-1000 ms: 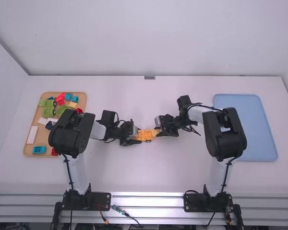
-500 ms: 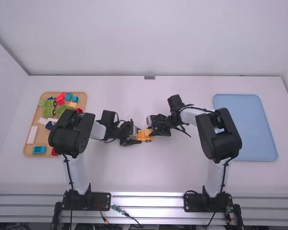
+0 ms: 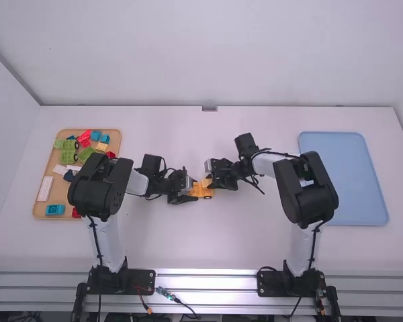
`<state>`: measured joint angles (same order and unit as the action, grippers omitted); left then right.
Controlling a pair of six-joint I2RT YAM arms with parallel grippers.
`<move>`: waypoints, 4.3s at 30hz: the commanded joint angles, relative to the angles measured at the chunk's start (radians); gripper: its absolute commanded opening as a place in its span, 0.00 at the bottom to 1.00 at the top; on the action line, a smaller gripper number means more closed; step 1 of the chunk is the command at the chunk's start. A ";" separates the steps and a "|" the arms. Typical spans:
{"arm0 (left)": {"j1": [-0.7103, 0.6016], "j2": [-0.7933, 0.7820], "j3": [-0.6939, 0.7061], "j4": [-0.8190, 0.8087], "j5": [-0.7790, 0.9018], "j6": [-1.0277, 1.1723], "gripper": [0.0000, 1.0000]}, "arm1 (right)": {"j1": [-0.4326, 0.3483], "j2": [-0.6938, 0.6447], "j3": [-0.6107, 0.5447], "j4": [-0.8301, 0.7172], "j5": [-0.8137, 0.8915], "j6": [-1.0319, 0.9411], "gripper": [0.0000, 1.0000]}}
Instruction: Assemble lego blocks to make yellow taxi
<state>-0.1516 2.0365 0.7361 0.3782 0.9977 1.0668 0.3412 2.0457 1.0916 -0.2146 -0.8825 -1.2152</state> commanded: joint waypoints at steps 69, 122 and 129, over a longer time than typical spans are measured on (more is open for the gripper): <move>-0.011 0.011 0.028 -0.135 -0.046 0.075 0.54 | 0.040 -0.130 -0.150 0.133 0.095 0.093 0.14; -0.026 0.011 0.007 -0.037 -0.045 0.044 0.56 | 0.039 -0.130 -0.150 0.129 0.095 0.135 0.33; -0.026 0.011 0.008 -0.037 -0.046 0.045 0.56 | 0.039 -0.130 -0.150 0.130 0.095 0.135 0.48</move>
<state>-0.1684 2.0365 0.7589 0.3492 0.9836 1.1069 0.3798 1.9347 0.9504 -0.0814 -0.7818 -1.0798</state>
